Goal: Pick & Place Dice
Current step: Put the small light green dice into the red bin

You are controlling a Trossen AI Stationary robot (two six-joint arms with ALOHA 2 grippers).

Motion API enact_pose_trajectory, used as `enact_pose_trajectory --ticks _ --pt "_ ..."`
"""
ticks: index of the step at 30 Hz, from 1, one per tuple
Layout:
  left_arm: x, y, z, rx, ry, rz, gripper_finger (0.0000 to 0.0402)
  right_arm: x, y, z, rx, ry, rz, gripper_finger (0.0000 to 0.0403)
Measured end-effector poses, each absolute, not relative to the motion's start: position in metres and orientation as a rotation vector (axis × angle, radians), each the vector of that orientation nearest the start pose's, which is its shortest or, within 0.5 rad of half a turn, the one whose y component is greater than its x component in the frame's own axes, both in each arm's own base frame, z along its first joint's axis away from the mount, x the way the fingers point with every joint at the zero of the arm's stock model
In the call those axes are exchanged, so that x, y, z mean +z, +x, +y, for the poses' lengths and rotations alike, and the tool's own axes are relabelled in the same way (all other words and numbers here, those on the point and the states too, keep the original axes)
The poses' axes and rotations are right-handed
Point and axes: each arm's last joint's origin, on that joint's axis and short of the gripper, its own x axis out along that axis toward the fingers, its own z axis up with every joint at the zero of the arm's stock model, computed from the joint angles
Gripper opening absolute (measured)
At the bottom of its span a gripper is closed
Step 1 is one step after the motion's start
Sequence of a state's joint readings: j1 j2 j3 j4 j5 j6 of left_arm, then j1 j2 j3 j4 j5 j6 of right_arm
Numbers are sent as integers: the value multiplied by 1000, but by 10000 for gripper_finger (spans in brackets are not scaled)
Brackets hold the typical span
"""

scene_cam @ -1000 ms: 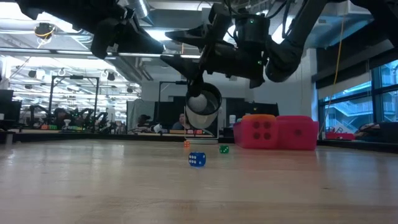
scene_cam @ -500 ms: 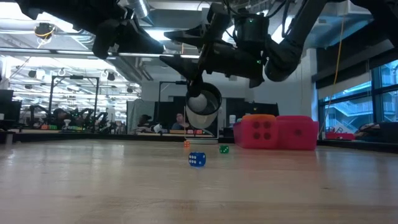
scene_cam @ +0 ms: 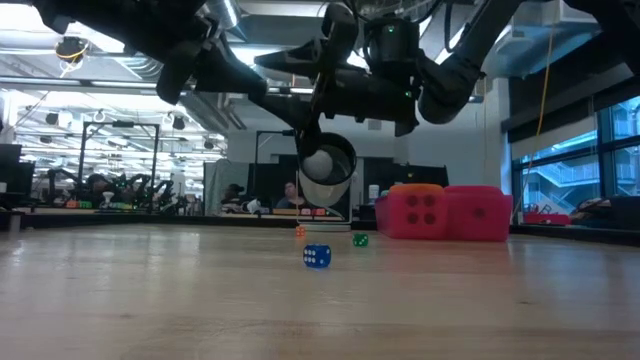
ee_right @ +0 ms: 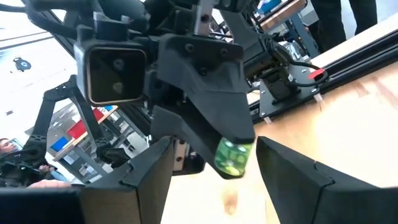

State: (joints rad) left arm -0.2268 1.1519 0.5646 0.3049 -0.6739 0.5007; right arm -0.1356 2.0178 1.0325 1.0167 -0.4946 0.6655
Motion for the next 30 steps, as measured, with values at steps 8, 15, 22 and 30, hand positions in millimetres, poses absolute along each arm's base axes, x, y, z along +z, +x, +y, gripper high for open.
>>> enact_pose_trajectory --ticks 8,15,22,30 --pt "233 235 -36 369 619 377 32 173 411 -42 355 648 90 220" --pt "233 235 -36 369 615 376 32 173 411 -42 355 639 88 192" --pt "233 234 -36 366 616 382 31 173 411 -43 348 630 86 172" --pt "232 234 -36 363 618 387 33 173 411 -44 345 630 84 156"
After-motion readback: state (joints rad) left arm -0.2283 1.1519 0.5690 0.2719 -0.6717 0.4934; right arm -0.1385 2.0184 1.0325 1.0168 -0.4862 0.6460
